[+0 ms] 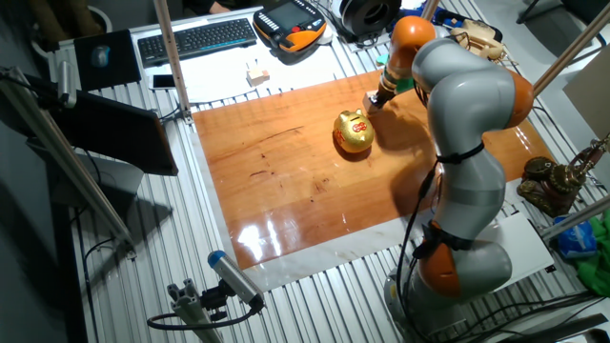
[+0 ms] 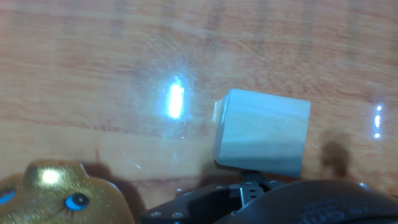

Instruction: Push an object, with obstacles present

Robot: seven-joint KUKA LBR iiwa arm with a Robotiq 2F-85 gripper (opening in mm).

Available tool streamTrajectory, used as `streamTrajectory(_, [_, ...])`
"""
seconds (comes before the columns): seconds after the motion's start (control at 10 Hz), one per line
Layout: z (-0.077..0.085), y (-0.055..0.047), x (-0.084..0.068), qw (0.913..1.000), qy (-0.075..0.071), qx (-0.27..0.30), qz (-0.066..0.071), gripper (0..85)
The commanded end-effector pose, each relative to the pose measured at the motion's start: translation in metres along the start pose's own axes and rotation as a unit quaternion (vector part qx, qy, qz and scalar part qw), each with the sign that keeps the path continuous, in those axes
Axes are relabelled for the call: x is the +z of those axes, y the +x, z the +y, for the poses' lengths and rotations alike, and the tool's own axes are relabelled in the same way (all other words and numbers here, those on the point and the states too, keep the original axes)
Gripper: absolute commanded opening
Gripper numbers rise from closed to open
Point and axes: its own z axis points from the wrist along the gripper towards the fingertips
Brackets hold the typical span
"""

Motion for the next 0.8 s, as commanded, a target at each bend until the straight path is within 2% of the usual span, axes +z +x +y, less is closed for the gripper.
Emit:
streamTrajectory(0.0, [0.001,-0.001,0.001,1.0,0.0,0.001,-0.002,0.0])
streamTrajectory(0.2, [0.0,-0.004,0.003,1.0,-0.003,0.002,-0.004,0.0])
streamTrajectory(0.3, [-0.001,-0.002,0.0,0.9999,-0.007,0.006,0.004,0.0])
streamTrajectory(0.5, [-0.004,0.008,-0.016,0.9998,-0.001,0.006,0.017,0.0])
streamTrajectory(0.6, [-0.009,0.017,-0.025,0.9998,0.0,0.008,0.02,0.0])
streamTrajectory(0.7, [-0.015,0.02,-0.03,0.9997,0.001,0.004,0.023,0.0])
